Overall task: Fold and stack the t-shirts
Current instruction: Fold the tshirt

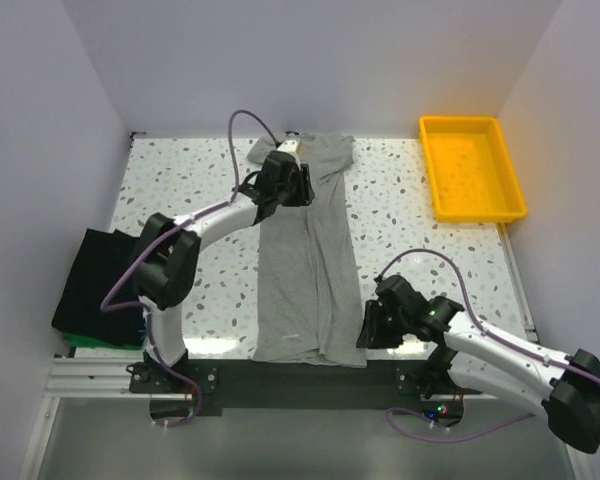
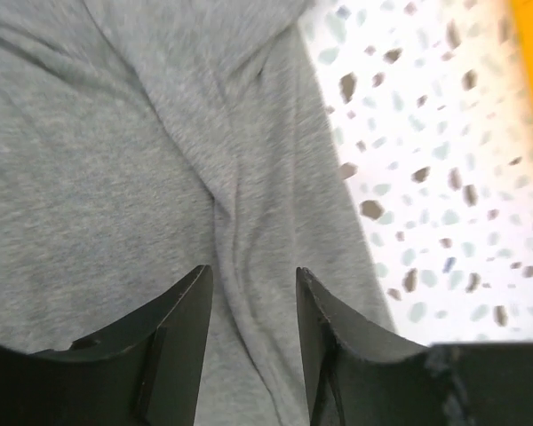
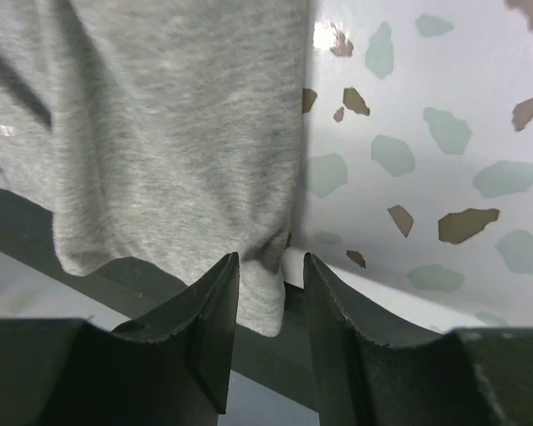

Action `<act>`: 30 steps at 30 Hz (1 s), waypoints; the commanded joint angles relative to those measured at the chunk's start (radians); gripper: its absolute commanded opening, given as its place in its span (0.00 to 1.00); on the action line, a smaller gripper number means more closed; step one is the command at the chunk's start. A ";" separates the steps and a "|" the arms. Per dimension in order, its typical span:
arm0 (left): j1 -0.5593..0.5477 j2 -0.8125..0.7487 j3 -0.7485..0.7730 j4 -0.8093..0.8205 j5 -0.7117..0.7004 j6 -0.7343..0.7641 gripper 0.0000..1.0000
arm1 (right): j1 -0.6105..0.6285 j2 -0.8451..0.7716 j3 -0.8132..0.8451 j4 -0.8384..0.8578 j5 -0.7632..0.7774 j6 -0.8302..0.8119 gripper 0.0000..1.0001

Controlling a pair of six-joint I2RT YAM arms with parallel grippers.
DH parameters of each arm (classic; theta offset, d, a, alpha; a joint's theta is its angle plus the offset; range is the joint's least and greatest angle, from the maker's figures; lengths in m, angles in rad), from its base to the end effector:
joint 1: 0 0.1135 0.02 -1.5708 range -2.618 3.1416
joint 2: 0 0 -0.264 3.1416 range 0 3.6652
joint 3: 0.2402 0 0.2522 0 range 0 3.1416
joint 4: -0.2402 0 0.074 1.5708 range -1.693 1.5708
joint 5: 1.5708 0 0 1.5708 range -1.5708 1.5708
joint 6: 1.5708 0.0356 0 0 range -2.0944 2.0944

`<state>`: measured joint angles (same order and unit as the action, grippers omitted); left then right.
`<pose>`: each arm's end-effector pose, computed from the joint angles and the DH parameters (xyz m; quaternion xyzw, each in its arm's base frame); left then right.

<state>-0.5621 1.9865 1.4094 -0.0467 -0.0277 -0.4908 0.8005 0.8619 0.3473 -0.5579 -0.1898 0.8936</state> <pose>0.3843 -0.2409 0.2076 0.0254 0.8896 -0.2185 0.4004 0.0947 0.1073 0.1498 0.0216 0.9648 0.2447 0.0937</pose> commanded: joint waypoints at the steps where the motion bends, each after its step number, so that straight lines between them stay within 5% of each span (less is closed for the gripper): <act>1: 0.008 -0.182 -0.053 -0.057 -0.001 -0.073 0.48 | 0.003 -0.035 0.096 -0.098 0.102 -0.058 0.39; 9: 0.007 -0.572 -0.358 -0.300 -0.116 -0.242 0.50 | 0.006 -0.009 0.240 -0.103 0.122 -0.140 0.39; 16: 0.007 -0.924 -0.680 -0.406 -0.087 -0.267 0.63 | 0.026 0.120 0.347 -0.056 0.136 -0.209 0.39; 30: -0.031 -1.164 -0.937 -0.355 0.129 -0.301 0.61 | 0.135 0.301 0.403 0.006 0.187 -0.182 0.39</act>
<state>-0.5713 0.8379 0.5041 -0.4572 0.0200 -0.7750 0.9253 1.1641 0.7033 -0.5838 -0.0364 0.7128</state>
